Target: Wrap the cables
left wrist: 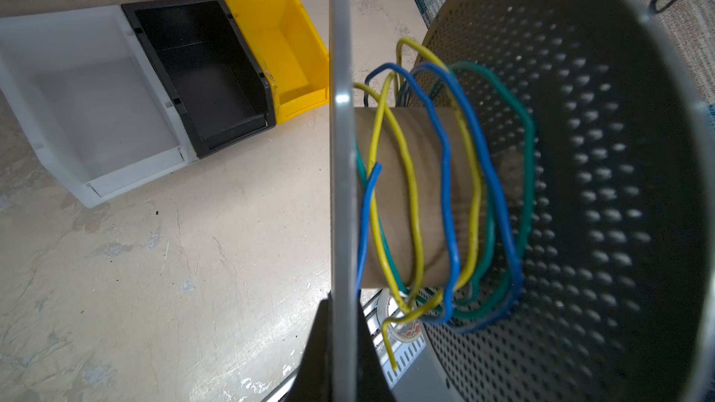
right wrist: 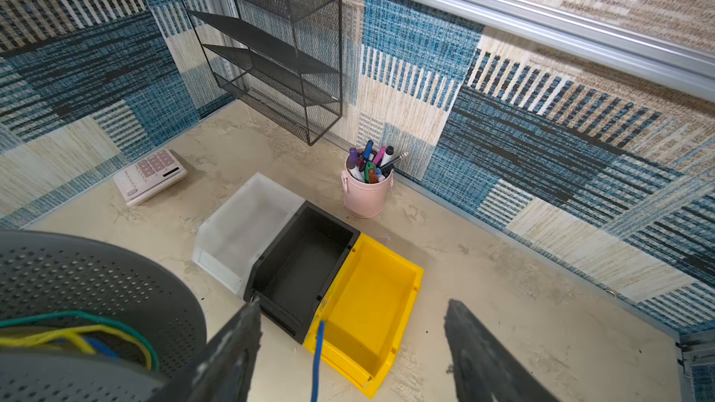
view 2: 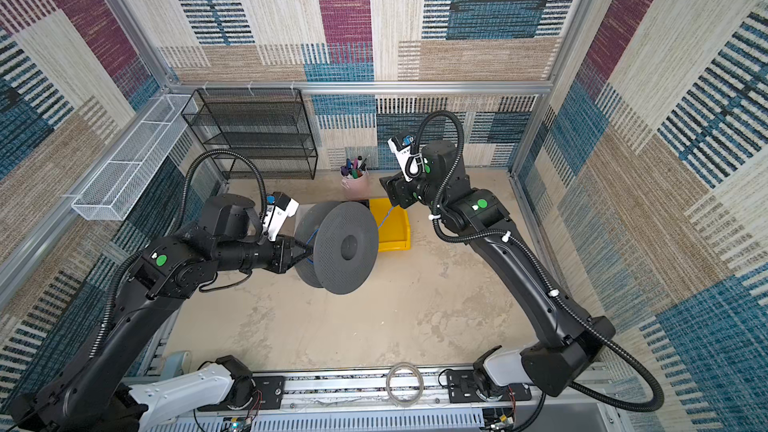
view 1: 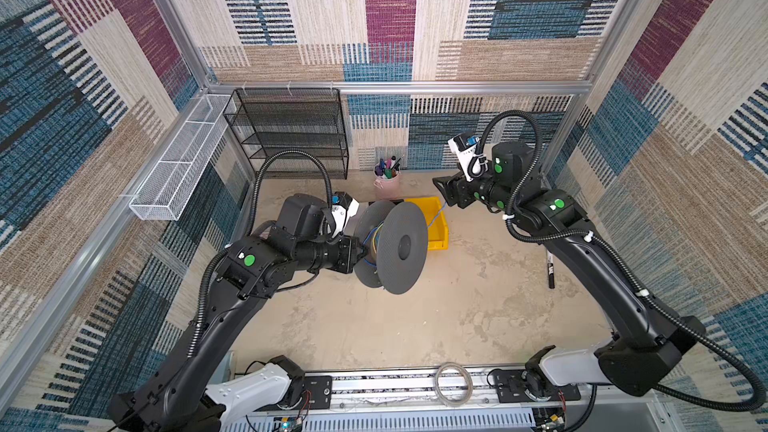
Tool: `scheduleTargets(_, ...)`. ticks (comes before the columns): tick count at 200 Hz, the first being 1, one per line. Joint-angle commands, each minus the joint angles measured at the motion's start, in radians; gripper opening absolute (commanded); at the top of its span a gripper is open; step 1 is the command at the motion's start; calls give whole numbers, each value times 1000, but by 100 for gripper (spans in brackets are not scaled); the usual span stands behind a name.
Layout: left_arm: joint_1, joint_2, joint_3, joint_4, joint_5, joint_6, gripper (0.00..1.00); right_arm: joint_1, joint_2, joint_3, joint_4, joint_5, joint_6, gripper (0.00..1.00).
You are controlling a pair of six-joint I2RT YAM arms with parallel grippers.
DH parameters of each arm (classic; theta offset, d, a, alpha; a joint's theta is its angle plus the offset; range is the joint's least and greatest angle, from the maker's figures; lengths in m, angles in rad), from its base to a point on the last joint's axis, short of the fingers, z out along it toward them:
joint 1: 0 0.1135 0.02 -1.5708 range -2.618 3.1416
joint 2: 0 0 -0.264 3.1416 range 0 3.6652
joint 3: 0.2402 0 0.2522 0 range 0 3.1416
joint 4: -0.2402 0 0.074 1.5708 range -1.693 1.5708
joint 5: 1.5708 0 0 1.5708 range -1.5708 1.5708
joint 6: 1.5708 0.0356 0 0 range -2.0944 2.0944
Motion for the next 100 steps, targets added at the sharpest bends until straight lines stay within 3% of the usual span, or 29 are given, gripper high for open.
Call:
scheduleTargets(1, 1, 0, 12, 32, 27, 29, 0, -8, 51, 43, -13, 21, -12, 76)
scheduleTargets(59, 2, -10, -1, 33, 7, 38, 0, -19, 149, 129, -106, -61, 28, 68)
scheduleTargets(100, 3, -9, -10, 39, -8, 44, 0, -19, 146, 120, -133, -96, 40, 49)
